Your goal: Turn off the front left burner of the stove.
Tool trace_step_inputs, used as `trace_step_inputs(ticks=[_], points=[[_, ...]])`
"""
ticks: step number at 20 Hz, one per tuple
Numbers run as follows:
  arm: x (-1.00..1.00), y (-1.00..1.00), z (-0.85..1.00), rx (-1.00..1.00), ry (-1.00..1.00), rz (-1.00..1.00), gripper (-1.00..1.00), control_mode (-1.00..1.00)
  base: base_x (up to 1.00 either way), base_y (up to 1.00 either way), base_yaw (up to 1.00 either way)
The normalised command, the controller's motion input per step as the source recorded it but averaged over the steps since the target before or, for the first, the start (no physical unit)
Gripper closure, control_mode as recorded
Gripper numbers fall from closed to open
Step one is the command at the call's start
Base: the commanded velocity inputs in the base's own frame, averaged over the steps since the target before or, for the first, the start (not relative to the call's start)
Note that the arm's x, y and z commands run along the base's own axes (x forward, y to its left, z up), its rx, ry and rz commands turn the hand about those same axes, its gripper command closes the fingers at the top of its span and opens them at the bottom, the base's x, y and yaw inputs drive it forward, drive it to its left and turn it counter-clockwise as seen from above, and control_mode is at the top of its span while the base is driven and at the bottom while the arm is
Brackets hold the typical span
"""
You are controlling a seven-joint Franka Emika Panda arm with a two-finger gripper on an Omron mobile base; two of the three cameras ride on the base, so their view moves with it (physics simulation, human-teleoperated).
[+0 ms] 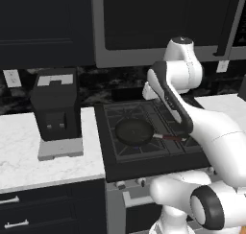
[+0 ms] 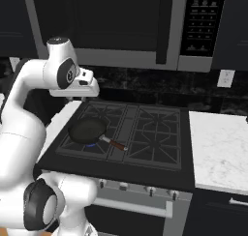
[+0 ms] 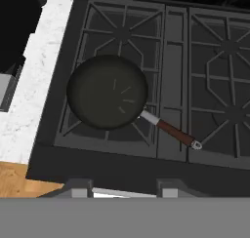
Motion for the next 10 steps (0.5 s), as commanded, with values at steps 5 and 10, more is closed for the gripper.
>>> trace_step_inputs(ticks=[5, 10], points=[[-0.75, 0.65, -0.24, -0.15, 0.00, 0.12, -1.00, -1.00, 0.00, 0.00, 0.00], [-1.00, 1.00, -0.64, -0.48, -0.02, 0.29, -1.00, -1.00, 0.00, 0.00, 0.00]])
